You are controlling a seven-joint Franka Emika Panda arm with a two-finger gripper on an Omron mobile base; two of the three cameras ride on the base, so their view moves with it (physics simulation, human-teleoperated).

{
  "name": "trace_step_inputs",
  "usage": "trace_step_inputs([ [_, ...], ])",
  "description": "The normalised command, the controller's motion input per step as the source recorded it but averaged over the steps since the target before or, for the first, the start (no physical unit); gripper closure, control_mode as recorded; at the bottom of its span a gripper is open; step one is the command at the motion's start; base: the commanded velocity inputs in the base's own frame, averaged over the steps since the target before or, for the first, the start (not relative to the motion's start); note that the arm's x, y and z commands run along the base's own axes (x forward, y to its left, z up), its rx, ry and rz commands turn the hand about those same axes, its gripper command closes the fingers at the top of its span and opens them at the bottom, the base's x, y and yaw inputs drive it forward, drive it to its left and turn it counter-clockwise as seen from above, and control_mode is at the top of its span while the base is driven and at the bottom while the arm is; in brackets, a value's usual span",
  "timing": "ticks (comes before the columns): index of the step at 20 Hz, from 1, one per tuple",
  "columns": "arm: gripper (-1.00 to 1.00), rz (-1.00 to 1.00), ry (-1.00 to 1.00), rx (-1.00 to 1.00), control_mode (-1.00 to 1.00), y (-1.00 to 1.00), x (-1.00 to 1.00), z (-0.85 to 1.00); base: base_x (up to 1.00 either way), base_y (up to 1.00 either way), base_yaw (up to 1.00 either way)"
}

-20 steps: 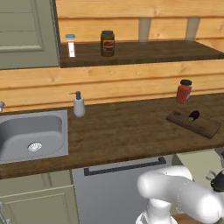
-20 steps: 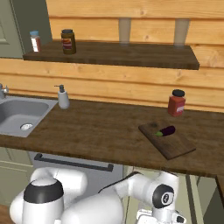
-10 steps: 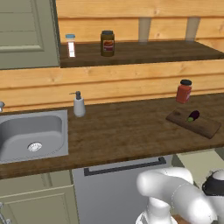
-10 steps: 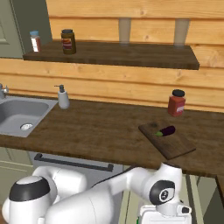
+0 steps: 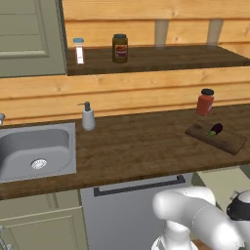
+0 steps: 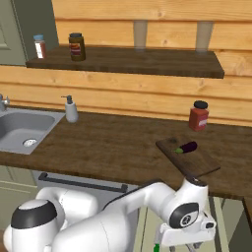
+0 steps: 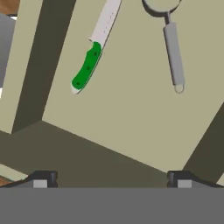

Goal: Place the appropriate cutting tool for cutting the eggplant skin on the cutting board.

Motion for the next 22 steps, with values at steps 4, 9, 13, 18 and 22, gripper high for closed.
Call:
trace_step_inputs([
  [4,-1.0,0.0,-0.03,0.01,-1.0,-0.02,0.57,-0.01,0.0,0.0,0.0],
  [9,-1.0,0.0,0.0,0.0,-1.0,-0.15,0.61,-0.09,0.0,0.0,0.0],
  [13,-1.0,0.01,0.0,0.0,-1.0,-0.08,0.16,-0.41,0.0,0.0,0.0],
  [18,-1.0,0.04,0.0,0.0,-1.0,0.0,0.05,-0.64,0.0,0.0,0.0],
  [22,-1.0,0.11,0.0,0.06,-1.0,-0.21,0.38,-0.43,0.0,0.0,0.0],
])
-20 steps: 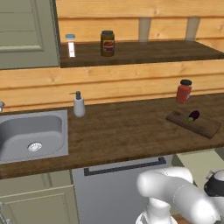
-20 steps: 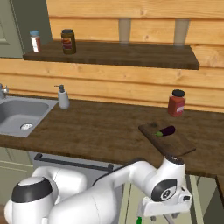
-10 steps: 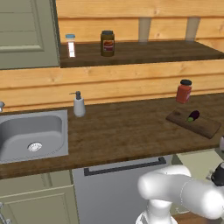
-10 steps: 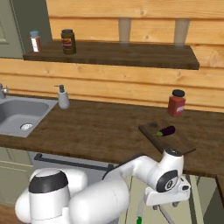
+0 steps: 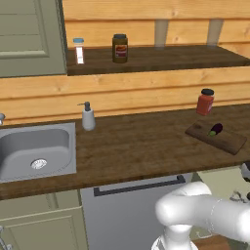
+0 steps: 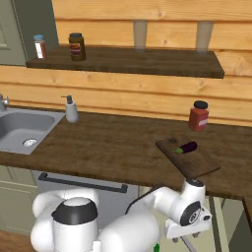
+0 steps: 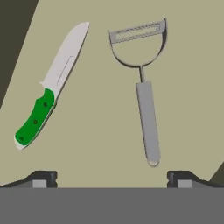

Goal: Place the appropriate cutting tool for cutting the eggplant skin on the cutting board.

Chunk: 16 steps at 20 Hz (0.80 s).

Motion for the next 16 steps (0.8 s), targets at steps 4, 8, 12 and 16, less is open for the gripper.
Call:
trace_step_inputs([
  [4,-1.0,0.11,0.0,0.0,-1.0,-0.02,0.35,-0.49,0.0,0.0,0.0],
  [8,-1.0,0.11,0.0,0.0,-1.0,-0.03,0.21,-0.51,0.0,0.0,0.0],
  [12,-1.0,0.11,-0.01,0.04,-1.0,-0.1,0.19,-0.46,0.0,0.0,0.0],
  [16,-1.0,0.12,-0.03,0.05,-1.0,-0.15,0.12,-0.44,0.0,0.0,0.0],
])
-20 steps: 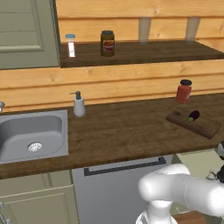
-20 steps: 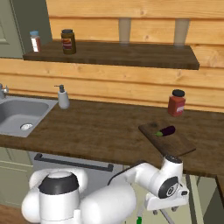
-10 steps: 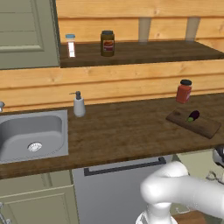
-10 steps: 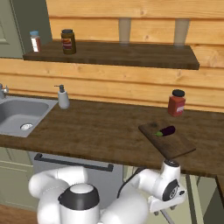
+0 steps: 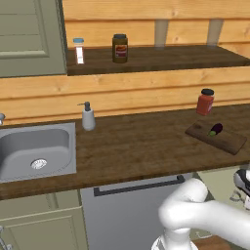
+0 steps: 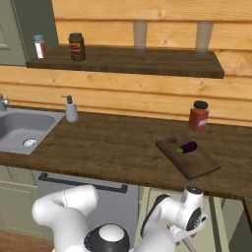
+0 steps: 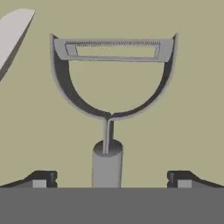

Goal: Place the appropriate cutting tool for cutting the eggplant skin on the cutting board.

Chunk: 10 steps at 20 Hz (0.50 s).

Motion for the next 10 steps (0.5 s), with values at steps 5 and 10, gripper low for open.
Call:
trace_step_inputs([
  [5,1.0,0.1,-0.07,0.01,-1.0,0.0,-0.04,-0.65,0.0,0.0,0.0],
  [10,1.0,0.04,-0.12,0.0,-1.0,0.36,-0.22,-0.39,0.0,0.0,0.0],
])
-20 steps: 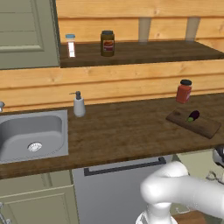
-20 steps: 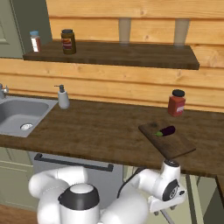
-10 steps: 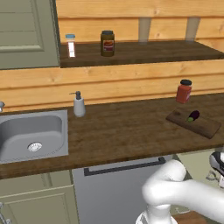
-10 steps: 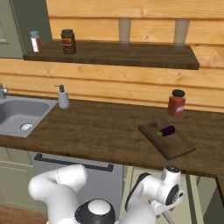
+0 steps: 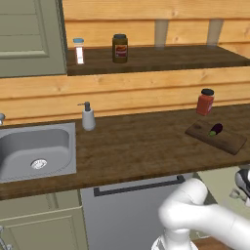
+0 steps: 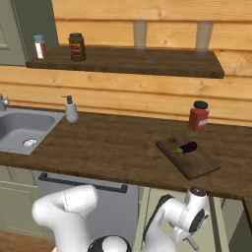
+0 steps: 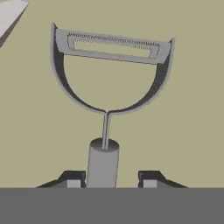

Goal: Place the appropriate cutting tool for cutting the eggplant skin on the cutting board.

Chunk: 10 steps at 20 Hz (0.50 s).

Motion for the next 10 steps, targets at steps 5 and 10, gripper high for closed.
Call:
trace_step_inputs([
  [5,1.0,0.0,-0.08,0.0,-1.0,0.37,-0.58,0.36,0.0,0.0,0.0],
  [10,1.0,0.05,0.0,0.0,-1.0,0.01,-0.82,1.0,0.0,0.0,0.0],
])
